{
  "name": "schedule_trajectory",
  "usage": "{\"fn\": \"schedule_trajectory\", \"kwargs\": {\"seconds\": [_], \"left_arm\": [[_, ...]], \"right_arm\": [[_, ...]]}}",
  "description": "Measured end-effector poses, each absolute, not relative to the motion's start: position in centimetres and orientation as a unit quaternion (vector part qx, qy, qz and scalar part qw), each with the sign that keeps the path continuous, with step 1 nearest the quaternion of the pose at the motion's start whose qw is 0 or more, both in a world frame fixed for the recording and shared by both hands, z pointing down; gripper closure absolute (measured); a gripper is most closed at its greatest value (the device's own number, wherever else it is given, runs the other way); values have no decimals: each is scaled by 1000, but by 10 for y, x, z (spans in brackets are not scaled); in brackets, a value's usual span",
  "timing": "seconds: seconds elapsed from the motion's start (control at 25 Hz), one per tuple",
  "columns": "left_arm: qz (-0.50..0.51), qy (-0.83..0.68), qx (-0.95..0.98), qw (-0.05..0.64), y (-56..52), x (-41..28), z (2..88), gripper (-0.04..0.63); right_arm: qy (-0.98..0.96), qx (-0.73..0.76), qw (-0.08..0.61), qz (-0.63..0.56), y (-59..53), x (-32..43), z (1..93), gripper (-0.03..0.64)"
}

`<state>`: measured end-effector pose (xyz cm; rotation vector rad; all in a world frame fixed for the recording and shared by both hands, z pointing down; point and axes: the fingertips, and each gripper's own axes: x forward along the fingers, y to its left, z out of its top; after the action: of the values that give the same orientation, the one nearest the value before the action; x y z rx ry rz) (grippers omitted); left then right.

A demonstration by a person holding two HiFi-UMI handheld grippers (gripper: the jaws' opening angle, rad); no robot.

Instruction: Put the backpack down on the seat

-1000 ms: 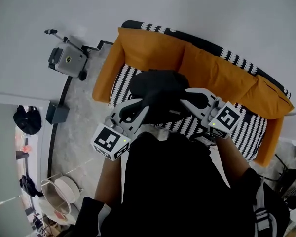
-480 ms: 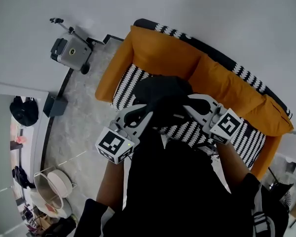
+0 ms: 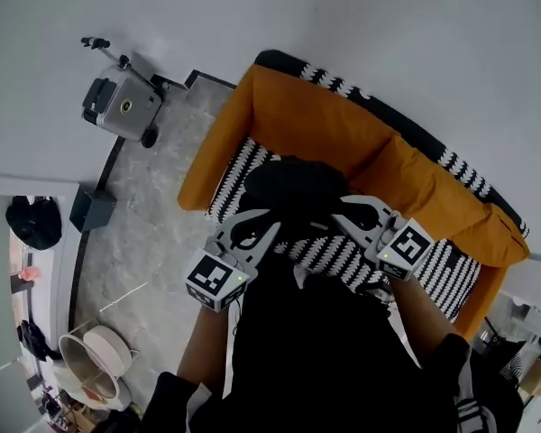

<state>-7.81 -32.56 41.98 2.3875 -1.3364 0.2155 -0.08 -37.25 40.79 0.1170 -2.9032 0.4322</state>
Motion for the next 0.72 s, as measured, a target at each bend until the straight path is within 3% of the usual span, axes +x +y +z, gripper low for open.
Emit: {"fn": "schedule_trajectory", "kwargs": {"seconds": [0.72], "left_arm": [[71, -467, 838, 271, -400, -192, 498, 541]], "right_arm": [[-967, 69, 144, 201, -446, -111, 489, 586]]}}
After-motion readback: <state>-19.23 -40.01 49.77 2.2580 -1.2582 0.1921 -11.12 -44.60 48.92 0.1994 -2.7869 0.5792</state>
